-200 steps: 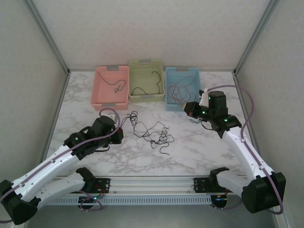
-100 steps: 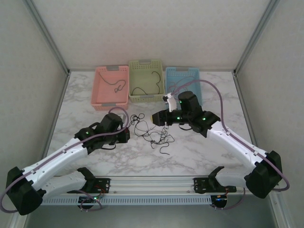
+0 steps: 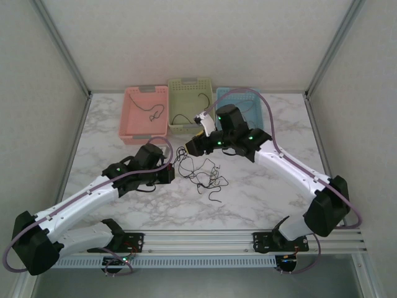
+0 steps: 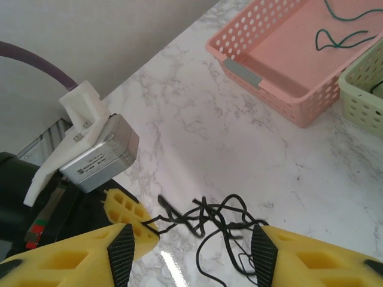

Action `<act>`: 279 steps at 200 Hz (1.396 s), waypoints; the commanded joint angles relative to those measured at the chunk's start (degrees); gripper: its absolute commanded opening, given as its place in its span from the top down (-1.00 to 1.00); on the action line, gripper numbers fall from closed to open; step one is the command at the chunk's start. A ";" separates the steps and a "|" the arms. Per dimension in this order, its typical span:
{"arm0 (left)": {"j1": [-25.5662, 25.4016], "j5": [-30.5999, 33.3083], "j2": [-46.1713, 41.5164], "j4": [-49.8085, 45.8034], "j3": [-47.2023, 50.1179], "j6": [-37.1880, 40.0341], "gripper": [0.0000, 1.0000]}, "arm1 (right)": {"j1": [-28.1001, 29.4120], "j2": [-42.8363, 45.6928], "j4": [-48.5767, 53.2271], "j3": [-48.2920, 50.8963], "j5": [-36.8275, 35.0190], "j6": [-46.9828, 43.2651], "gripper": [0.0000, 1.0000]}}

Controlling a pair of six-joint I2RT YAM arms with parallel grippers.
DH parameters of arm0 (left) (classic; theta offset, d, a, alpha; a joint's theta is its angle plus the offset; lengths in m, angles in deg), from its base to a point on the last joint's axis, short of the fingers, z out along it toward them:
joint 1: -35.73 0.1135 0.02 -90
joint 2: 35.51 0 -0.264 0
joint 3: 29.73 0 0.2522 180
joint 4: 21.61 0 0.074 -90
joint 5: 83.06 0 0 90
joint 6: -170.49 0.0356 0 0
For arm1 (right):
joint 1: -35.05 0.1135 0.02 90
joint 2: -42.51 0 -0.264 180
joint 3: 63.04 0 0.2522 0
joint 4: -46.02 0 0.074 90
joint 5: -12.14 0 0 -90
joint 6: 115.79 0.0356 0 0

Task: Untangle the cables

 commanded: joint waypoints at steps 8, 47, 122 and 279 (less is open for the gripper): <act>0.36 -1.15 0.64 0.99 -1.58 1.06 1.00 | 0.70 -3.99 4.79 -4.99 1.51 -2.05 -0.08; 0.36 -1.43 1.01 1.06 -1.79 1.28 1.00 | 3.16 -6.14 5.46 -5.66 1.80 -2.48 -0.01; 0.35 -1.58 1.09 0.87 -1.68 1.54 1.00 | 3.74 -6.26 4.77 -4.19 -0.95 -2.66 0.62; 1.24 13.53 -12.86 -13.97 0.71 -2.18 1.00 | -30.99 30.19 -13.69 27.32 -8.13 21.12 1.00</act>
